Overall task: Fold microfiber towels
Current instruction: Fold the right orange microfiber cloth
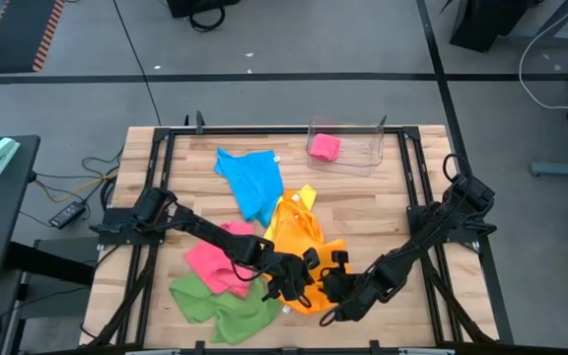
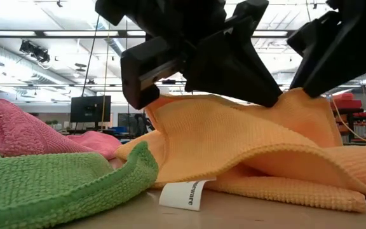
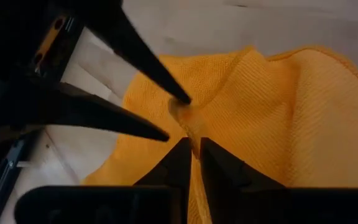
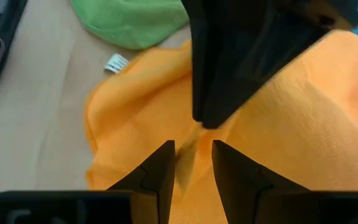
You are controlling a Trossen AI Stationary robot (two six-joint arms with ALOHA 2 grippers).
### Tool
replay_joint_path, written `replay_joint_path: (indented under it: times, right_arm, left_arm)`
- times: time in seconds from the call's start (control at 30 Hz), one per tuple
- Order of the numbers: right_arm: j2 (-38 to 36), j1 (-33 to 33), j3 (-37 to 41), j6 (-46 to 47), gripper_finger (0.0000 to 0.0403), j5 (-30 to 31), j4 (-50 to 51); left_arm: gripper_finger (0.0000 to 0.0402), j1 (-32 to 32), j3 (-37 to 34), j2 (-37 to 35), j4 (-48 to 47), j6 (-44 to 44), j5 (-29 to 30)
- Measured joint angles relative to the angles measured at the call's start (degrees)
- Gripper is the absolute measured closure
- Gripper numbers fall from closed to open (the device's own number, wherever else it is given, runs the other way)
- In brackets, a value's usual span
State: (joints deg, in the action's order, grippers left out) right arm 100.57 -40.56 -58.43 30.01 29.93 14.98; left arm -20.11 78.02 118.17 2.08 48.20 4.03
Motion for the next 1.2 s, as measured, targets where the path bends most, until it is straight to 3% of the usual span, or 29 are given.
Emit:
replay_joint_path:
  times: [0.27,0.37,0.5,0.7,0.8,1.0,1.2]
  right_arm:
    - [0.0,-1.5,0.0,-4.6,0.0286,-0.1,-0.5]
    - [0.0,-2.1,0.0,-4.6,0.0276,2.6,-0.5]
    - [0.0,-1.9,0.0,-4.5,0.0237,3.5,-0.3]
    - [0.0,-2.0,0.0,-1.2,0.0146,3.5,-0.3]
    - [0.9,-2.3,0.0,0.6,0.0124,5.2,-0.4]
    - [5.9,-2.5,0.0,1.6,0.0137,8.1,-1.5]
    - [6.4,-2.9,0.0,3.0,0.0194,10.7,-3.0]
  left_arm:
    - [0.0358,0.1,0.0,0.0,-1.0,-1.1,0.2]
    - [0.0357,0.1,0.0,0.0,-1.0,-1.1,0.2]
    - [0.0362,0.0,0.0,0.0,-1.0,-1.3,0.2]
    - [0.0366,0.0,0.0,0.0,-1.0,-1.6,0.2]
    - [0.0362,0.0,0.0,0.0,-0.9,-2.3,0.3]
    - [0.0367,0.0,0.0,0.0,-0.7,-3.8,0.3]
    - [0.0370,0.0,0.0,0.0,-0.7,-3.8,0.3]
